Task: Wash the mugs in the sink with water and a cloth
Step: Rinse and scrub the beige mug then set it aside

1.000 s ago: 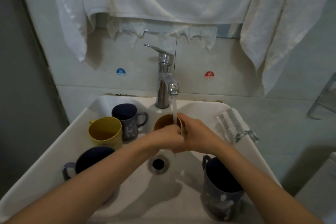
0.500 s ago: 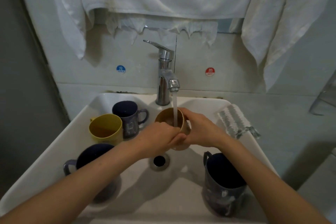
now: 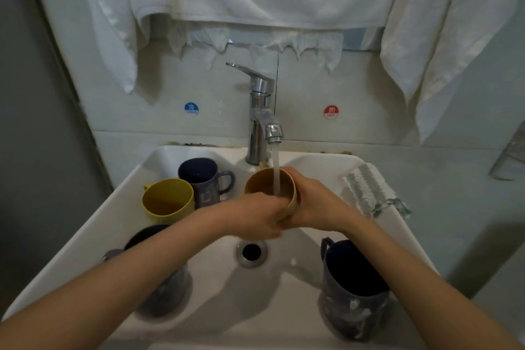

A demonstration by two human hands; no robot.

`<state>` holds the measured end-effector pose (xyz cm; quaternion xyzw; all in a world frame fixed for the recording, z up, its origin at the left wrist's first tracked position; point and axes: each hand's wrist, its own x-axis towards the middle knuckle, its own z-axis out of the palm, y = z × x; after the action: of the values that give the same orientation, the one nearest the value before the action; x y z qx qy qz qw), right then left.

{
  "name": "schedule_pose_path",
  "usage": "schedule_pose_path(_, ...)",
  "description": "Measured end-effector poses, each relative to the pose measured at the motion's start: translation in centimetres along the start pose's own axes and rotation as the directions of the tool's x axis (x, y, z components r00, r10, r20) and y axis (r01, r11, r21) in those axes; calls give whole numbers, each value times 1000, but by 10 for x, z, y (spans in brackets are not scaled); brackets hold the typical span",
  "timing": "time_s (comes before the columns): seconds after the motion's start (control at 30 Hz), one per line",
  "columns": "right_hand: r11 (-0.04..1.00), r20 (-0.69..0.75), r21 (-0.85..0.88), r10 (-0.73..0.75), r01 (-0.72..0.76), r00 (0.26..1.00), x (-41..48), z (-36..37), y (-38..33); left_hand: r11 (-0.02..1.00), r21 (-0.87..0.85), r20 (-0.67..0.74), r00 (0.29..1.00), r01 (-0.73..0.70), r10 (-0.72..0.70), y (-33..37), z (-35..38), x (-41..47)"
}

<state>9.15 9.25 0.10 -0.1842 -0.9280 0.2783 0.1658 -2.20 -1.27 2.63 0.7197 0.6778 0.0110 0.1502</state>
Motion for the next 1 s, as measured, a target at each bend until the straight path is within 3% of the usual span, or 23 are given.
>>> schedule_pose_path(0.1,999,-3,-2,52,-52,999,-1,5,1,878,-363,12,944,312,-330,23,11,24)
schedule_pose_path(0.17,996,-11,15,91,-91,996,-2,4,1,872,-473,-141,967,123,-213,18,9,24)
schedule_pose_path(0.2,995,-10,-4,100,-100,995,-2,2,0,868,-486,-158,967,100,-200,18,-1,21)
schedule_pose_path(0.3,996,7,-52,73,-72,997,-4,-3,0,964,-258,19,998,60,-57,17,-7,4)
schedule_pose_path(0.37,996,30,-48,79,-77,996,-4,-2,-2,996,3,132,987,91,-91,11,-4,-5)
schedule_pose_path(0.43,995,24,-45,89,-88,996,-4,0,-4,982,142,114,983,126,-143,8,-5,-7)
schedule_pose_path(0.5,995,7,-59,79,-79,997,-3,2,-3,992,-6,113,986,125,-124,-1,-3,-1)
schedule_pose_path(0.53,994,4,-75,78,-78,997,-4,2,-4,974,-201,144,987,101,-73,-1,-4,1)
schedule_pose_path(0.57,992,4,-88,87,-86,996,-4,3,-4,901,-429,118,993,67,-17,1,-5,2)
schedule_pose_path(0.63,989,-3,-92,114,-114,993,-4,6,-6,626,-780,-42,995,27,-95,6,-12,-1)
schedule_pose_path(0.67,988,-12,-93,121,-121,993,-4,7,-7,447,-894,-78,990,-18,-116,10,-16,0)
schedule_pose_path(0.7,988,-18,-96,122,-123,992,-4,9,-7,193,-981,-40,989,-13,-141,13,-17,2)
schedule_pose_path(0.73,987,-22,-103,123,-124,992,-4,9,-8,22,-1000,4,986,8,-168,18,-17,4)
schedule_pose_path(0.77,985,-27,-115,123,-126,992,-4,8,-7,67,-998,-20,980,-6,-200,20,-11,8)
schedule_pose_path(0.8,985,-34,-128,116,-120,993,-4,5,-7,322,-947,-93,968,-13,-233,20,-5,9)
schedule_pose_path(0.83,984,-42,-138,106,-111,993,-4,3,-6,598,-801,-146,967,10,-211,17,1,10)
schedule_pose_path(0.87,985,-50,-144,88,-94,995,-4,1,-5,808,-588,-141,982,20,-127,14,5,9)
schedule_pose_path(0.9,986,-53,-146,71,-79,996,-5,0,-4,913,-407,-108,993,7,-56,10,9,7)
schedule_pose_path(0.93,988,-52,-140,58,-65,997,-5,0,-5,951,-310,-60,998,-1,-19,5,9,2)
schedule_pose_path(1.0,989,-27,-138,51,-55,998,-4,3,-6,927,-375,-16,1000,17,-25,-1,4,-3)
